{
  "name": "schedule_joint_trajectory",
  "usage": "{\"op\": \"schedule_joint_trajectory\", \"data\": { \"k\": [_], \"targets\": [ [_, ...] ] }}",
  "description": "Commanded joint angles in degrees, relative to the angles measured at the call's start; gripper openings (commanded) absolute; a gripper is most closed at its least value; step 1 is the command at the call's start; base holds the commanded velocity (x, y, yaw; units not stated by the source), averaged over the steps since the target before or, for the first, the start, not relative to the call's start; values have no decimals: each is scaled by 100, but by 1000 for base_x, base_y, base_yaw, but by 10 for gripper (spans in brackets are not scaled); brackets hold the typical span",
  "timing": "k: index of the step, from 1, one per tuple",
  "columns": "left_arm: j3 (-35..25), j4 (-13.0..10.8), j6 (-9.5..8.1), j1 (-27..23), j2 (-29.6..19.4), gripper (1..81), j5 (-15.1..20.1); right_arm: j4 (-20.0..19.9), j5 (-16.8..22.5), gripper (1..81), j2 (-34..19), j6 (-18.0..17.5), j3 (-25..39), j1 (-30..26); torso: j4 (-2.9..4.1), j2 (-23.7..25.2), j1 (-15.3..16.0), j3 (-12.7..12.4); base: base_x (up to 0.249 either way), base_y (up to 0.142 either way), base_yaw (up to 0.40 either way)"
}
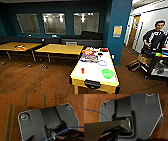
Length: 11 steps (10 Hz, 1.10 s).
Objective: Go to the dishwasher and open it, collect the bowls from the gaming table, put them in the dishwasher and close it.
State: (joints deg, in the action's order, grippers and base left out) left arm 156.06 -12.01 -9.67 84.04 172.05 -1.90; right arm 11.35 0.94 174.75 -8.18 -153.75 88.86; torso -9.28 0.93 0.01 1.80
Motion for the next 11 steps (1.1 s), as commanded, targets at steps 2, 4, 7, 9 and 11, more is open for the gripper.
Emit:
{"op": "schedule_joint_trajectory", "data": {
  "k": [2,4,7,9,11],
  "targets": [
    [3,14,8,-305,-38,811,252,43,284,811,27,18,39,-276,0,0,0,0,125,0,0],
    [3,14,9,-305,-30,811,252,43,293,811,18,18,39,-276,0,-2,2,0,132,0,0],
    [3,14,8,-305,-38,811,252,43,284,811,27,18,39,-285,0,0,-1,-2,100,78,0],
    [3,14,0,-305,-30,811,252,43,284,811,27,18,39,-285,0,-2,2,0,98,81,0],
    [3,5,9,-305,-30,811,252,43,293,811,18,18,39,-285,0,0,-1,0,98,80,0]
  ]
}}
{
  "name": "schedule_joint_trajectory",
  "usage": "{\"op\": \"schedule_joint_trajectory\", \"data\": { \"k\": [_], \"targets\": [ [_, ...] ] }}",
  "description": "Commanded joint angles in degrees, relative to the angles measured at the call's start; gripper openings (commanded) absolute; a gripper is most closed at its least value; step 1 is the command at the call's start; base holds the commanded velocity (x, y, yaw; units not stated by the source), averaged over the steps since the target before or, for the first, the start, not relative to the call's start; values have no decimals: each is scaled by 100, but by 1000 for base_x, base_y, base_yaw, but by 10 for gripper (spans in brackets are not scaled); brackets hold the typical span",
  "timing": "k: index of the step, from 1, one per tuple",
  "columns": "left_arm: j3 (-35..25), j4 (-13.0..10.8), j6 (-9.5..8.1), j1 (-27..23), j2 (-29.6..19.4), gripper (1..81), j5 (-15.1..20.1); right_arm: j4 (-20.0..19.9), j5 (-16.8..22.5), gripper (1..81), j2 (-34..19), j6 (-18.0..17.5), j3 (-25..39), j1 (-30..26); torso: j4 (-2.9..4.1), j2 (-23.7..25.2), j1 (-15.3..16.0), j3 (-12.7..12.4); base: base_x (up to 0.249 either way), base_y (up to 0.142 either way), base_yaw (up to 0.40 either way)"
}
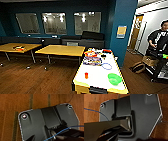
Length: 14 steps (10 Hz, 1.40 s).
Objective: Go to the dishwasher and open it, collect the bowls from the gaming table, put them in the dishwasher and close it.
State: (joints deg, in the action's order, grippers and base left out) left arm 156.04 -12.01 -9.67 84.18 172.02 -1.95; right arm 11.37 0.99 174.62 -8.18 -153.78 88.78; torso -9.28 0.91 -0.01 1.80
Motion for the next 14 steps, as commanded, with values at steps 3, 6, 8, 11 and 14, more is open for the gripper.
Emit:
{"op": "schedule_joint_trajectory", "data": {
  "k": [3,6,8,11,14],
  "targets": [
    [-3,5,9,-318,-27,811,257,40,288,811,32,18,43,-286,0,0,1,0,104,73,0],
    [-3,5,9,-318,-36,811,257,40,279,811,32,18,43,-277,0,0,1,0,133,0,0],
    [-3,14,9,-318,-36,811,248,40,288,811,32,18,43,-269,0,2,1,-2,138,0,0],
    [-3,5,9,-326,-36,811,239,40,279,811,32,18,43,-269,0,2,1,-2,145,0,0],
    [-3,5,9,-318,-27,811,239,32,279,811,32,18,43,-269,0,2,1,-2,148,0,0]
  ]
}}
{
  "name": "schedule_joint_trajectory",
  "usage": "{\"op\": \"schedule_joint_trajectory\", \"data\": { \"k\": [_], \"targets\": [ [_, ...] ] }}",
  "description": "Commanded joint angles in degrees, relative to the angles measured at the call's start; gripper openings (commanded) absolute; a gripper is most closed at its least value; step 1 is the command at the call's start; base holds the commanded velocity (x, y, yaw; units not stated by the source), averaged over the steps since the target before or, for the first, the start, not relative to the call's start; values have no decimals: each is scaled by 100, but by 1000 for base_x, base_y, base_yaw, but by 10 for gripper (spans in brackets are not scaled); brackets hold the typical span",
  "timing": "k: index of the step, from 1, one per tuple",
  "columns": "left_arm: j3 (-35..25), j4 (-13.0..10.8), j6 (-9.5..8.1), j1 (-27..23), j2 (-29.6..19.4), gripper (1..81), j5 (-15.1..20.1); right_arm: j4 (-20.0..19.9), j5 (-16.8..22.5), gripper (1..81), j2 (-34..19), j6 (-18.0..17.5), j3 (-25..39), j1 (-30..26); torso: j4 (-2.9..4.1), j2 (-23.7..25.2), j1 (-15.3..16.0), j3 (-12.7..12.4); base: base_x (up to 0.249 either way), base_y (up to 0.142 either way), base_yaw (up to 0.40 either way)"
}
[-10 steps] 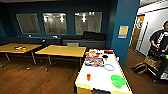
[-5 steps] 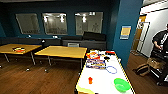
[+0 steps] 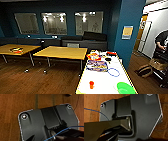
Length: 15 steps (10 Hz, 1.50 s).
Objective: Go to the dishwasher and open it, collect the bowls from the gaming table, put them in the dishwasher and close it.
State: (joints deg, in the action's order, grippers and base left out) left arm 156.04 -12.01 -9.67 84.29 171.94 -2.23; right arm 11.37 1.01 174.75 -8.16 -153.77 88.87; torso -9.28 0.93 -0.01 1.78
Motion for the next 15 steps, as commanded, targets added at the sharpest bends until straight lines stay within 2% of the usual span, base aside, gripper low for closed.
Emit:
{"op": "schedule_joint_trajectory", "data": {
  "k": [1,7,15],
  "targets": [
    [-3,5,9,-329,-19,811,267,32,277,811,18,16,41,-286,0,0,1,0,148,0,0],
    [6,5,0,-329,8,811,285,32,277,811,27,16,41,-303,0,-2,6,2,124,0,0],
    [14,5,0,-329,34,811,276,14,171,811,18,7,41,-268,0,-2,1,2,0,0,0]
  ]
}}
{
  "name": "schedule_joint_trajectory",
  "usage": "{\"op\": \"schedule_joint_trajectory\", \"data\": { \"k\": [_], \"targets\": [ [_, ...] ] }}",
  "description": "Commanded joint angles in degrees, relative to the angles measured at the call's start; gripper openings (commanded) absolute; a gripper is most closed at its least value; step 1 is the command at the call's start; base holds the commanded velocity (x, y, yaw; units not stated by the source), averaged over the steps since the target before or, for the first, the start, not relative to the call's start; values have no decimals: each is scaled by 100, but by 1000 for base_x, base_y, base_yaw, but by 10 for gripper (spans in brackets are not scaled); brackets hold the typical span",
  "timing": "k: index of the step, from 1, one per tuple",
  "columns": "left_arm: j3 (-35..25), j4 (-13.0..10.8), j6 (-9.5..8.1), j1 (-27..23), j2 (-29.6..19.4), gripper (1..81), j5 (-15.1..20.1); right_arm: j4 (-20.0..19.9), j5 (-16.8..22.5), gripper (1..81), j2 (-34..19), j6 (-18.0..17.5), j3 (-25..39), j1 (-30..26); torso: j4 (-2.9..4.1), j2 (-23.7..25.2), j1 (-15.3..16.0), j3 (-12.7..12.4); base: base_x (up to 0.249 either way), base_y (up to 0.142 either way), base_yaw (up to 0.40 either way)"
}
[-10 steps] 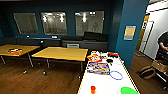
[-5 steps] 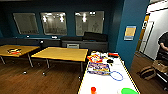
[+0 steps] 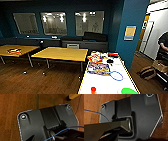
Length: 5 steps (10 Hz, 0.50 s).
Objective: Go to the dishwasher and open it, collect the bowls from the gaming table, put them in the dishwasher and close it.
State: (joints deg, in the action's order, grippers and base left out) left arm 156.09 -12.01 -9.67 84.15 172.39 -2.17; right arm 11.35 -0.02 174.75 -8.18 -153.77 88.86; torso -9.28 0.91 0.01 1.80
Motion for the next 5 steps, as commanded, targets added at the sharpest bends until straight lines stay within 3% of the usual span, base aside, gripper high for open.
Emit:
{"op": "schedule_joint_trajectory", "data": {
  "k": [1,5],
  "targets": [
    [1,5,0,-316,-11,811,261,25,275,811,10,1,41,-267,0,0,0,0,0,0,0],
    [-17,-3,9,-316,-37,811,252,25,275,811,10,9,41,-258,0,0,0,0,0,0,0]
  ]
}}
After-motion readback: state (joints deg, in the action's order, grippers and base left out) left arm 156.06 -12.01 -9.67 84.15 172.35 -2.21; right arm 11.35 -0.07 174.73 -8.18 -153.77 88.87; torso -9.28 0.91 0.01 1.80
